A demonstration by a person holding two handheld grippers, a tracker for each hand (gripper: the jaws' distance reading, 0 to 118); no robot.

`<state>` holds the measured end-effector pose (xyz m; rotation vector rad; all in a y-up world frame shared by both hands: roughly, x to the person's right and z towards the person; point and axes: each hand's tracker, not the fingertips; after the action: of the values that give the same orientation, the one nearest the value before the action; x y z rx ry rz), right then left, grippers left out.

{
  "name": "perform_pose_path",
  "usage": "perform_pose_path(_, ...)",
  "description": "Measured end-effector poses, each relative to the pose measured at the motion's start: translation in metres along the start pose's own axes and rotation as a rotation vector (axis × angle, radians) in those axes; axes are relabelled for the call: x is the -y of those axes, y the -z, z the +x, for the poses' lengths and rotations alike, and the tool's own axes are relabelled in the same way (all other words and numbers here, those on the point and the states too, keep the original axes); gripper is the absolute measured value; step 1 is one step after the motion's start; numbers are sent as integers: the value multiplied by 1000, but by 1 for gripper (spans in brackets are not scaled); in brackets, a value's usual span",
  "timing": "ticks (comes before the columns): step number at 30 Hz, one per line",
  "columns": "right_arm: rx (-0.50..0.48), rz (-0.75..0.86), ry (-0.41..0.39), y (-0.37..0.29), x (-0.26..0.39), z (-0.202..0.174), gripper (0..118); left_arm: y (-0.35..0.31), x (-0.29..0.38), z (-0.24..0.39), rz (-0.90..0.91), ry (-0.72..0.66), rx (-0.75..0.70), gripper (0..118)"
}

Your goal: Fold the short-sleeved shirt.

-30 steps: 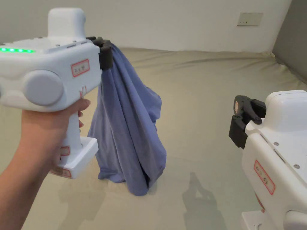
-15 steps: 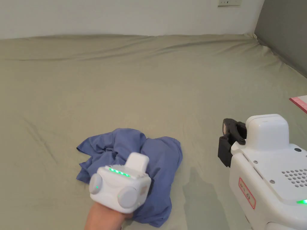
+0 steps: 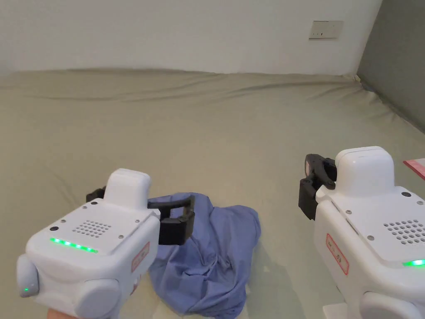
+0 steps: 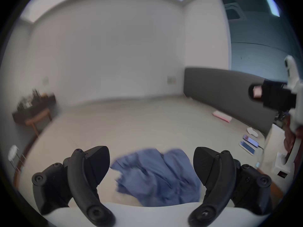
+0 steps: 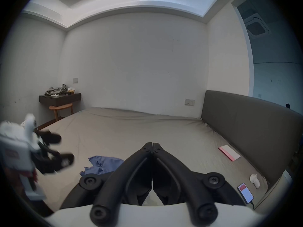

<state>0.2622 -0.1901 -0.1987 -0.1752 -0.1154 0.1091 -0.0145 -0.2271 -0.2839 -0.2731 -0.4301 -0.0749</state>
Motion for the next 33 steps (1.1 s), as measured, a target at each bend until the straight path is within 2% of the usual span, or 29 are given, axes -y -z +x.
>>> perform_pose_path(4,-36,52,-21,-5,-13,-23,0,-47,-37,-12,140,27,-158,102)
perform_pose_path(6,-56,81,-39,-10,-17,-37,0,-64,-44,-16,180,32,-193,84)
perform_pose_path(9,-70,121,-71,-20,-24,-63,0,-76,-44,-14,202,67,-260,68)
perform_pose_path(10,-71,129,-79,-22,-25,-69,0,-79,-42,-13,205,74,-275,50)
perform_pose_path(11,-71,133,-82,-23,-25,-75,0,-78,-39,-12,202,78,-282,23)
perform_pose_path(12,-76,139,-83,-25,-26,-79,0,-79,-37,-12,204,79,-290,10)
perform_pose_path(13,-83,143,-82,-27,-26,-83,0,-80,-34,-11,207,74,-292,5)
perform_pose_path(15,-94,146,-80,-30,-25,-90,0,-79,-29,-13,206,66,-299,0)
perform_pose_path(20,-99,154,-81,-25,-17,-83,0,-75,-25,-16,193,17,-291,0)
perform_pose_path(26,-98,129,-92,-9,-4,-75,0,-53,-13,-18,143,31,-293,0)
perform_pose_path(30,-99,69,-74,8,14,-65,0,-16,16,-31,-12,-60,-223,0)
perform_pose_path(33,-93,25,-79,20,30,-54,0,25,53,-41,-190,-63,-204,0)
